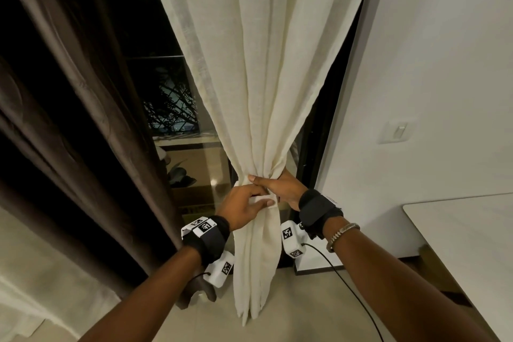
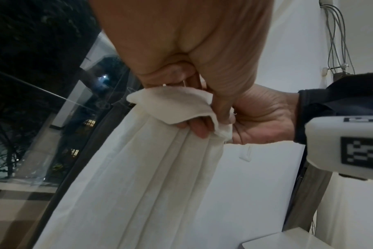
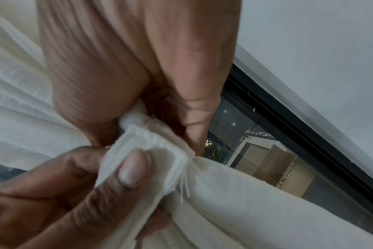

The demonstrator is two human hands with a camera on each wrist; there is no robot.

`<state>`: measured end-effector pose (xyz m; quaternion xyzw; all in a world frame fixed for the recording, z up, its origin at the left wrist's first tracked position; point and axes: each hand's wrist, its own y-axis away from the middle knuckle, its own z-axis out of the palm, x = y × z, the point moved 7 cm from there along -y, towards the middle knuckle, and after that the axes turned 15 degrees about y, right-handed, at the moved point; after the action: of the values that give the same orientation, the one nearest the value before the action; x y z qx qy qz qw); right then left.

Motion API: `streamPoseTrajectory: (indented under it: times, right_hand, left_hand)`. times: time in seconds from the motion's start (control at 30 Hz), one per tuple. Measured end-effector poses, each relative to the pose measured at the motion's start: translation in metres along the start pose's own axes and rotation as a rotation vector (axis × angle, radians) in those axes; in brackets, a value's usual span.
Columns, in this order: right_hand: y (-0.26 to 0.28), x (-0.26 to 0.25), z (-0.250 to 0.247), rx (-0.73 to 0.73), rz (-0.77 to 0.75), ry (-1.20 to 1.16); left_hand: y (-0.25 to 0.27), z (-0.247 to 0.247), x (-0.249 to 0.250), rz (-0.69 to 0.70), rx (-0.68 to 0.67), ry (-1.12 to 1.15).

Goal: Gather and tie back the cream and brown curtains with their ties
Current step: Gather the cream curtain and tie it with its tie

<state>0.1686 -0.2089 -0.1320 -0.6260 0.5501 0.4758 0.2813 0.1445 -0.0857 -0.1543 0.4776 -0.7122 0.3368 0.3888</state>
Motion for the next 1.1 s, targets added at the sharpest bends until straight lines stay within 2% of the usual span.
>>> streamPoseTrajectory:
  times: [0.17,0.3,0.43,0.5,0.57,0.63,0.73,0.8,0.87,0.97,1.03,1.1]
  right_hand:
    - [-0.001,0.0,0.008,-0.047,0.045,-0.117]
    - [0.007,-0.006,0.014,-0.119,0.097,-0.212]
    - [0.011,-0.01,0.012,-0.193,0.101,-0.219]
    - [0.014,-0.007,0.004,-0.194,0.07,-0.108]
    - [0.017,0.001,-0.006,-0.211,0.035,0.017]
    - [0.017,0.009,-0.013,-0.271,0.015,0.077]
    - [0.015,-0.001,-0.026,-0.303,-0.101,-0.004]
    - [0.016,-0.022,-0.044,-0.251,-0.185,-0.205]
    - [0.017,-0.056,-0.064,-0.136,-0.253,-0.349]
    - [0.026,-0.132,-0.092,0.107,-0.433,-0.296]
    - [0.034,-0.178,-0.107,0.233,-0.549,-0.294]
    - [0.04,-0.213,-0.127,0.389,-0.609,-0.226]
  left_hand:
    - [-0.003,-0.015,-0.005,-0.086,0.198,-0.067]
    - [0.002,-0.026,0.005,-0.155,0.295,-0.376]
    - [0.009,-0.029,0.004,-0.086,0.385,-0.451]
    - [0.014,-0.034,-0.002,-0.027,0.432,-0.3]
    - [0.021,-0.048,-0.01,-0.008,0.514,0.042]
    - [0.023,-0.061,-0.008,-0.002,0.54,0.286]
    - [0.023,-0.069,0.01,0.024,0.486,0.362]
    - [0.025,-0.079,0.034,0.104,0.528,0.394]
    - [0.027,-0.097,0.067,0.223,0.603,0.483]
    - [0.022,-0.134,0.131,0.411,0.738,0.533]
    - [0.016,-0.161,0.169,0.482,0.823,0.546]
    - [0.015,-0.191,0.204,0.581,0.925,0.518]
